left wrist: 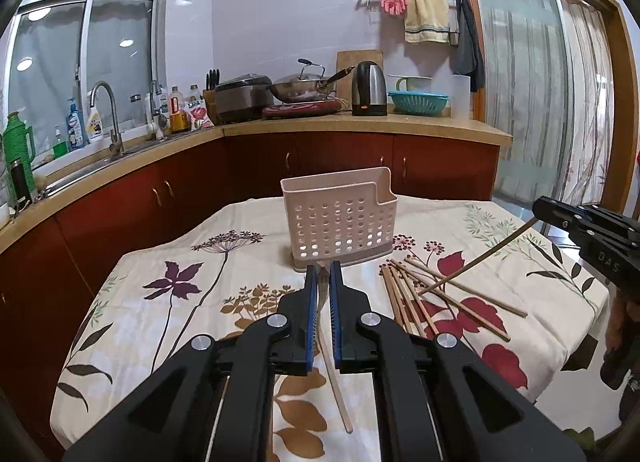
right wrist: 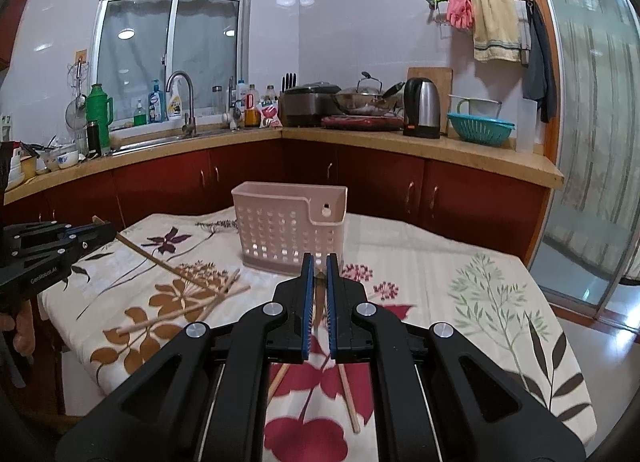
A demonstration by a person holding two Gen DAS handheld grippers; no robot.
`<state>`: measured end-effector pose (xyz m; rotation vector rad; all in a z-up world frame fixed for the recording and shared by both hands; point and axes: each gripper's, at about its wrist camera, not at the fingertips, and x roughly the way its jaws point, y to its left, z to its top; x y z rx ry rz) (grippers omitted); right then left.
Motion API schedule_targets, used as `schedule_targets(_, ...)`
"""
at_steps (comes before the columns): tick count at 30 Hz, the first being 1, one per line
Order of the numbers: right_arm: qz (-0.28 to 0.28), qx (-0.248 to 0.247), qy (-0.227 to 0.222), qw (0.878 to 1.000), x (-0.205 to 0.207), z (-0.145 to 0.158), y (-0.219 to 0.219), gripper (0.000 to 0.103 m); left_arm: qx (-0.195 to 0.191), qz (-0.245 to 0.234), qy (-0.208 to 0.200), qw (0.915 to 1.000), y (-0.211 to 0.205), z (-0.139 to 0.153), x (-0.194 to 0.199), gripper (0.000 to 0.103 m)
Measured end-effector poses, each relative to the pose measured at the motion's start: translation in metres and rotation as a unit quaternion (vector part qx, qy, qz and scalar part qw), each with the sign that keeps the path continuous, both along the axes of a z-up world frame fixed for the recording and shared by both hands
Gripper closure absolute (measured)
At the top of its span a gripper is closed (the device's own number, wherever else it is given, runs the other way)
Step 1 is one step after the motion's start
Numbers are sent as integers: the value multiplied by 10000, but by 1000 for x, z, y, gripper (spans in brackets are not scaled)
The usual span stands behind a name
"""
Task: Organize utensils
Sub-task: 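Carry the chopstick in the right gripper over the pink caddy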
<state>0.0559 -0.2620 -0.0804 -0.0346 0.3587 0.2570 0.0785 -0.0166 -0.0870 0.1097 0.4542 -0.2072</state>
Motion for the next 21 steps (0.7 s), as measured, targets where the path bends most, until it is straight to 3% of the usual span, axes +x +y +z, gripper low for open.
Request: schedule_targets(21,3,106,-276,9996,49,15,4,97,-49,22,-187,9998,-2,21,48,96)
